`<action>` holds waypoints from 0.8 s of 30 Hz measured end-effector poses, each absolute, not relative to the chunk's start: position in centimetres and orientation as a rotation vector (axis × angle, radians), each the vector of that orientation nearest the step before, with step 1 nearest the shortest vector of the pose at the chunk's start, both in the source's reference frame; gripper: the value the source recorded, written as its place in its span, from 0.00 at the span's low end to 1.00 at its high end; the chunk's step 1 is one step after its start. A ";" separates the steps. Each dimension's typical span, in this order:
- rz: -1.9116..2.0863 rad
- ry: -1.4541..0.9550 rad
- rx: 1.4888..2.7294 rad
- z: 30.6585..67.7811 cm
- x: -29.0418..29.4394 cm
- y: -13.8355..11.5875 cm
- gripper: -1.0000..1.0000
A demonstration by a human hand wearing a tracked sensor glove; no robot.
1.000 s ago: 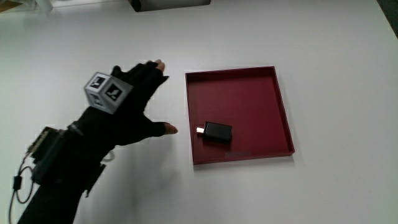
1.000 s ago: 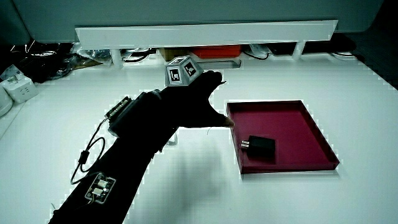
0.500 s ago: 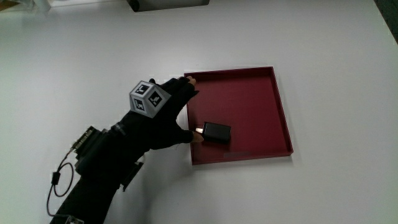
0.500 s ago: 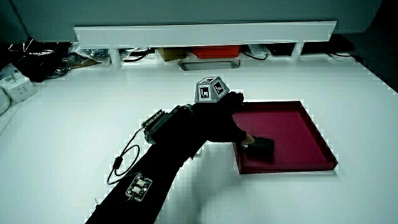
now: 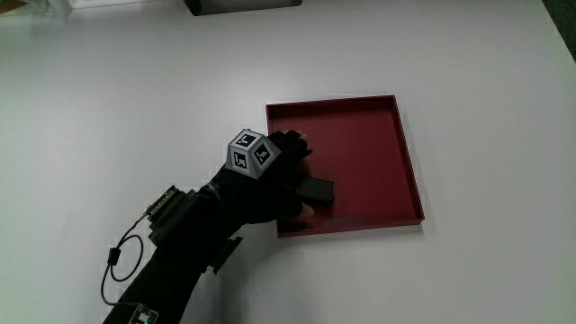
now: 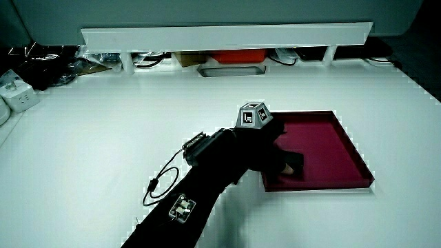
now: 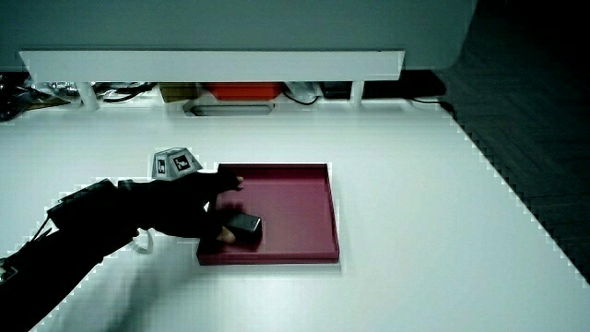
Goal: Pick charger from plate
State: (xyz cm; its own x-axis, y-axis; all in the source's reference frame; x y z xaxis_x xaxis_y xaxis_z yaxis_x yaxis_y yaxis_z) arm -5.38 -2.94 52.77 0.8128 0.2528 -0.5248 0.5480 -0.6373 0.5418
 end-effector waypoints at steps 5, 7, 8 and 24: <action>-0.501 0.603 2.257 53.5 -4.5 -2.5 0.50; -0.499 0.623 2.259 53.9 -4.3 -2.4 0.50; -0.496 0.616 2.250 53.8 -4.2 -2.3 0.50; -0.601 0.682 2.281 52.9 -4.0 -2.1 0.83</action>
State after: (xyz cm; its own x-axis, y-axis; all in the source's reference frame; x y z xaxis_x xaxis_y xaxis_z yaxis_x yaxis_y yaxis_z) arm -4.01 -2.15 52.89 0.7567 0.3024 -0.5796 0.6129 -0.6366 0.4681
